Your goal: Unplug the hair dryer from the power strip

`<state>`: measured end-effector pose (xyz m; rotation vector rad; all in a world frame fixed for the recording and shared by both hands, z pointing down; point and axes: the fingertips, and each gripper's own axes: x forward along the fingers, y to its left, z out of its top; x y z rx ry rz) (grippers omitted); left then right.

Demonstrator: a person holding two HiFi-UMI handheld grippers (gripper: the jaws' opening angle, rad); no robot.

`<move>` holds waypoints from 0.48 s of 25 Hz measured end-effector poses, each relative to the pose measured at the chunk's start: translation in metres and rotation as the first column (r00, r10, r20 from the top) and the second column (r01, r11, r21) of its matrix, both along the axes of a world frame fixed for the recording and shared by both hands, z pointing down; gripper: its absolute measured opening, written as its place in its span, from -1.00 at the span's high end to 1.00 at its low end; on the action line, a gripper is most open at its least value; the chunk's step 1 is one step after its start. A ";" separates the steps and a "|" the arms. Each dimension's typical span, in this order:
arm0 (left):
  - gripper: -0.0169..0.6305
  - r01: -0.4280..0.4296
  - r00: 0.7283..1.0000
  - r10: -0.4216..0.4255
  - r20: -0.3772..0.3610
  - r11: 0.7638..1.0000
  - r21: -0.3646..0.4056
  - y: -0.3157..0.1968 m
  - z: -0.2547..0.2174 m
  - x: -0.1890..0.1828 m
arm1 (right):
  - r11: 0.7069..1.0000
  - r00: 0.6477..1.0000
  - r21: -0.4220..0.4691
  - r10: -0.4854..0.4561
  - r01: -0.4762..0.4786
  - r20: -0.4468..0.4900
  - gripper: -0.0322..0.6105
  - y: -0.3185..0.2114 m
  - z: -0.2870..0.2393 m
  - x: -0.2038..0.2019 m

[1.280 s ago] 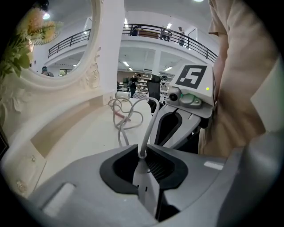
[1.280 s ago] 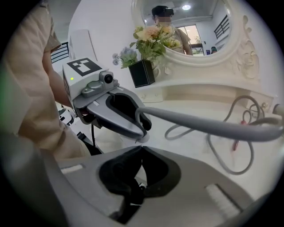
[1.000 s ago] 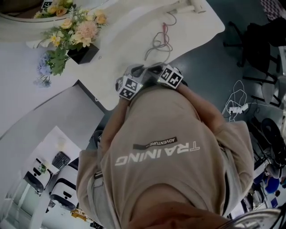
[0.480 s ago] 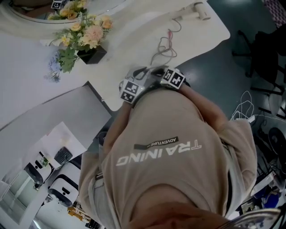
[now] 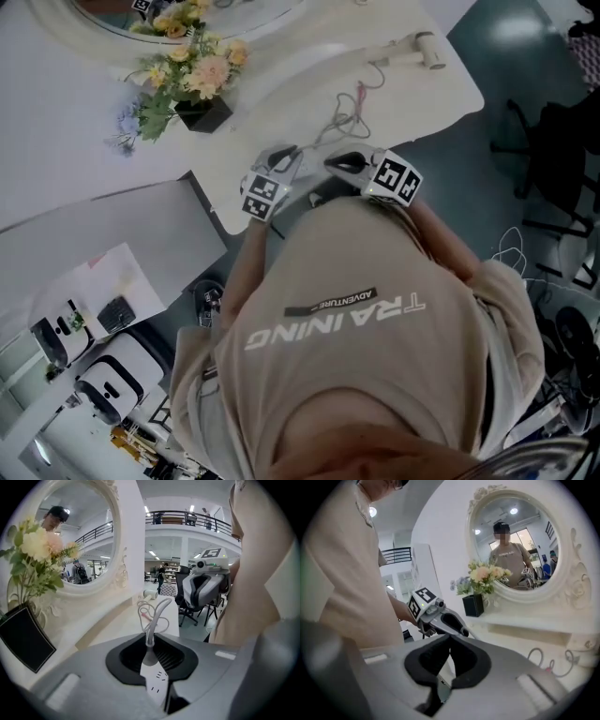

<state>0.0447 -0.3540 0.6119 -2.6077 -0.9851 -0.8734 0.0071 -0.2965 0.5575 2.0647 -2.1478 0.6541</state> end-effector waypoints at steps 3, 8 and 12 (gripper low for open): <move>0.77 0.046 0.999 -0.046 -0.005 0.999 -0.010 0.003 -0.008 -0.004 | 0.998 0.997 0.051 -0.043 0.046 -0.068 0.89 0.000 -0.030 0.006; 0.78 0.130 0.991 -0.132 -0.030 0.990 -0.054 0.001 -0.033 -0.008 | 0.984 0.990 0.173 -0.012 0.036 -0.138 0.89 -0.011 -0.082 0.032; 0.80 0.270 0.957 -0.287 -0.048 0.938 -0.218 -0.010 -0.058 -0.003 | 0.968 0.975 0.238 0.124 -0.078 -0.186 0.89 -0.011 -0.114 0.064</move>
